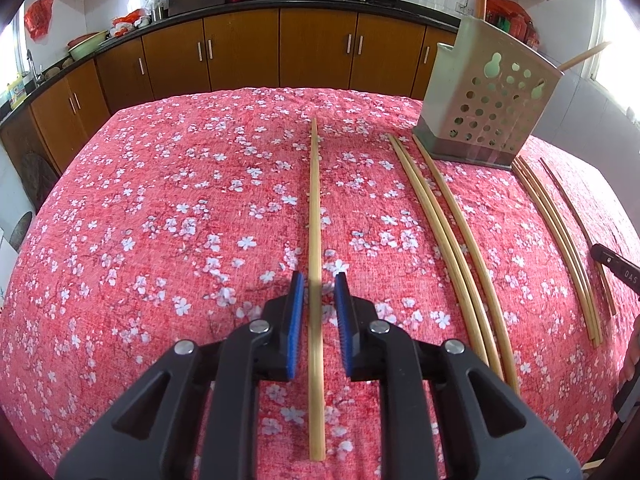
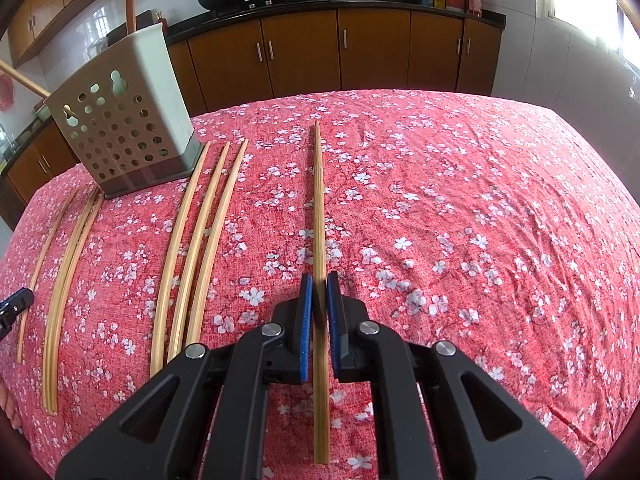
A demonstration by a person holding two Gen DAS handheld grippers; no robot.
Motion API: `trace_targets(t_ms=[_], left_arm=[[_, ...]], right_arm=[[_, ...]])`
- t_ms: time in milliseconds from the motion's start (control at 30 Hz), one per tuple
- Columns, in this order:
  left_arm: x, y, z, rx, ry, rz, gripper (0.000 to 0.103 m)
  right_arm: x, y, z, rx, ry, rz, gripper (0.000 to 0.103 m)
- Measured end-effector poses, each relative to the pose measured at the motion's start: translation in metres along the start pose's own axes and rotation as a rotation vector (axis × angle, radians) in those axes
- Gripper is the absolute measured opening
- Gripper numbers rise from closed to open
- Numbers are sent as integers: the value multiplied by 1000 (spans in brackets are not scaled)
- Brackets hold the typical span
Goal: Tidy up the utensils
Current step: 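Lift both chopsticks upright and carry them above the holder opening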
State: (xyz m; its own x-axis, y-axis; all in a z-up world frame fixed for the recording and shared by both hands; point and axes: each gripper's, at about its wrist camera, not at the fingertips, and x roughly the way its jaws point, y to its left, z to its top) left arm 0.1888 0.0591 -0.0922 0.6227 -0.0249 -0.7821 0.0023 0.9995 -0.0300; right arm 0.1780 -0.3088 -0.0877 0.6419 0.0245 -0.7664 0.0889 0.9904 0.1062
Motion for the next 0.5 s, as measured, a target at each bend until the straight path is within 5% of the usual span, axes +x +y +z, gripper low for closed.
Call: trace_targets(t_ms=[267, 500], left_arm=[[-5, 0, -4, 20, 2, 19, 8], [-32, 2, 0, 16, -52, 16, 8]], right_arm=[[-4, -5, -1, 28, -4, 25, 8], [-42, -13, 4, 49, -112, 50, 8]])
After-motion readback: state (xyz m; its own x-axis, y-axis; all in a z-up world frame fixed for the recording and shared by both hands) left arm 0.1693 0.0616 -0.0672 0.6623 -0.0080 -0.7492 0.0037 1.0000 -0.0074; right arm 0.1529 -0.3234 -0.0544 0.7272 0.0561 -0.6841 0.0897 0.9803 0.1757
